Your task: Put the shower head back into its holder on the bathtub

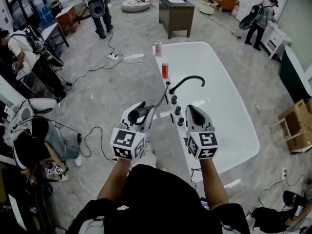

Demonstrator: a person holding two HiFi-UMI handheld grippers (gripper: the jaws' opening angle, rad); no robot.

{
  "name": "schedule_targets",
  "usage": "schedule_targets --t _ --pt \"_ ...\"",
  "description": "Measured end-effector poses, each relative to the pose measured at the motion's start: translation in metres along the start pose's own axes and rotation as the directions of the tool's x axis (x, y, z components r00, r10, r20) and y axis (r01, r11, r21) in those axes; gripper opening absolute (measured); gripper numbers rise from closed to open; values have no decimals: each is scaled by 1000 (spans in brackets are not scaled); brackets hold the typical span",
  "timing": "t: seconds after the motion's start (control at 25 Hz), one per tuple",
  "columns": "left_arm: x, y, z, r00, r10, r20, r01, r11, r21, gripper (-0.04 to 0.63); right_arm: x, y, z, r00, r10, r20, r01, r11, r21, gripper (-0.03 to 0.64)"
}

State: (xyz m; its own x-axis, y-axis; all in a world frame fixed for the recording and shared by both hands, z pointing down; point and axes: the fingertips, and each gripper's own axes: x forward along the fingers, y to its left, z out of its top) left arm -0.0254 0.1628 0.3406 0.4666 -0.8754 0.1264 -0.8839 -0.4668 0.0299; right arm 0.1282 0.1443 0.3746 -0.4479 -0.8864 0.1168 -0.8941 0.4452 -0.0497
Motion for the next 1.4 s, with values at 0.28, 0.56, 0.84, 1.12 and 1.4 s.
schedule_targets --t 0.28,0.56,0.84,1.12,1.4 --pt "16 5 12 1000 -9 9 9 1000 17 143 11 -9 0 1000 -10 -10 10 1000 -4 23" --pt "52 25 13 999 -34 35 34 999 9 143 56 -26 -10 1000 -6 -25 6 1000 -3 25" --pt "111 68 25 998 -50 27 50 999 -5 143 124 -47 -6 998 -17 -61 17 1000 0 25" --pt "183 123 44 997 -81 17 81 997 -11 143 207 -63 7 995 -27 -93 29 999 16 24" --pt "235 178 61 994 -110 26 110 994 -17 143 281 -75 12 992 -53 -113 56 998 21 25"
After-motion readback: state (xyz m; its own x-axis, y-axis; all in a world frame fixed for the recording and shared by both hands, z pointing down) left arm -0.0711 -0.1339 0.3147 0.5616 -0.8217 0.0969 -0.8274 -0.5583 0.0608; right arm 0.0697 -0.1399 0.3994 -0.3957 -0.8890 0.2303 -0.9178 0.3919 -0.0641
